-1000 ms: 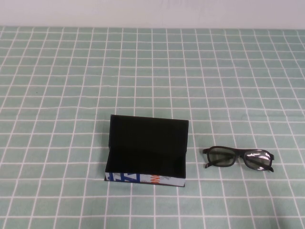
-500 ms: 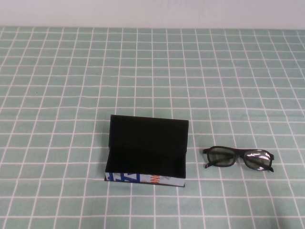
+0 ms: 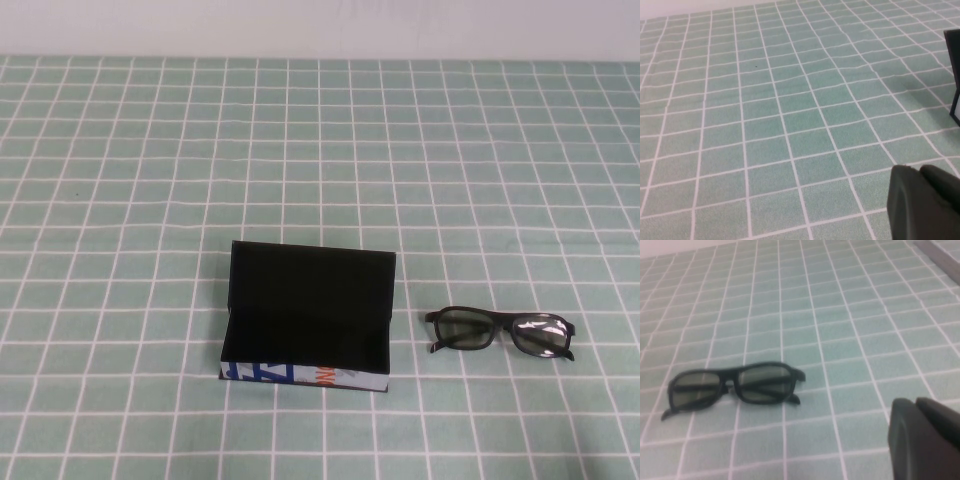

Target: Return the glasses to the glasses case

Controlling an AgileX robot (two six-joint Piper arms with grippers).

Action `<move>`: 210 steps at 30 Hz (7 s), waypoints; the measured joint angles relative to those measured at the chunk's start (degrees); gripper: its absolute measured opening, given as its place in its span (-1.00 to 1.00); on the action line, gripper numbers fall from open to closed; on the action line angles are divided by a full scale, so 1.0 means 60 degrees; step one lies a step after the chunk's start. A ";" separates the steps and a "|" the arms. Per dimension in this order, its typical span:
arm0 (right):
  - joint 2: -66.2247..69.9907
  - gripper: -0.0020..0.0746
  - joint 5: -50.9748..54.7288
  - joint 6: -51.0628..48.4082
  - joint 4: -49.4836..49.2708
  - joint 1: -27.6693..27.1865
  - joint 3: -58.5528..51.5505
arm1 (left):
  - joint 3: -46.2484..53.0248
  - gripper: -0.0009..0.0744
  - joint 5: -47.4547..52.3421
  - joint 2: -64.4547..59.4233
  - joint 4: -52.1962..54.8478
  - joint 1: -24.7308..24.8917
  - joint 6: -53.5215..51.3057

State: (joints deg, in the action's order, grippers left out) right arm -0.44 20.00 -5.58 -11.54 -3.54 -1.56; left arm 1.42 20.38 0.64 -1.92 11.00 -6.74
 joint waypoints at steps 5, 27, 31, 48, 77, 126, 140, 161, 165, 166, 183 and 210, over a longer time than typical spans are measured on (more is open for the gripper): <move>0.0000 -0.98 -0.0990 0.0000 -0.0500 0.0000 0.0000 | 0.0017 -0.98 -0.0405 0.0000 0.0000 0.0000 0.0000; 0.0000 -0.98 -0.5554 0.0000 -0.3079 0.0000 0.0000 | 0.0015 -0.98 -0.3992 0.0000 0.0037 0.0000 0.0000; 0.0000 -0.98 -0.5554 0.0000 -0.3079 0.0000 0.0000 | 0.0015 -0.98 -0.4628 0.0000 0.0037 0.0000 0.0000; 0.0000 -0.98 -0.7536 -0.0406 -0.1552 0.0000 0.1107 | -0.0092 -0.98 -0.9536 0.0018 0.0037 0.0000 0.2951; 0.6914 -0.98 0.2648 -0.0072 -0.1071 0.0000 1.0306 | -0.7474 -0.98 0.0039 -0.5415 0.0946 0.0000 0.2986; 1.8044 -0.02 0.8349 -0.6737 0.0355 0.3386 1.4743 | -0.7516 -0.98 0.5306 -0.8785 -0.1251 0.0000 0.1660; 1.8883 -0.06 0.8289 -0.6960 0.0197 0.3395 1.4750 | -0.7539 -0.98 0.5461 -0.8785 -0.1251 0.0000 0.1638; 1.9252 -0.81 0.8276 -0.6960 0.0116 0.3395 1.4750 | -0.7539 -0.98 0.5461 -0.8785 -0.1233 0.0000 0.1638; 1.9252 -0.95 0.8276 -0.6960 0.0078 0.3395 1.4750 | -0.7539 -0.98 0.5461 -0.8785 -0.1150 0.0000 0.1638; 1.9252 -0.95 0.8276 -0.6960 0.0059 0.3395 1.4750 | -0.7539 -0.98 0.5461 -0.8785 -0.1150 0.0000 0.1638; 1.8891 -0.98 0.8251 -0.7278 -0.0299 0.3395 1.5171 | -0.7539 -0.98 0.5461 -0.8785 -0.1115 0.0000 0.1618; 1.8674 -0.19 0.8255 -0.5950 0.0137 0.3395 1.4146 | -0.7539 -0.98 0.5461 -0.8785 -0.1115 0.0000 0.1598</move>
State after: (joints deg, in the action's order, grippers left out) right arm 111.60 69.53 -41.28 -10.72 16.83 83.31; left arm -43.82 53.15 -52.07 -8.60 11.00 2.85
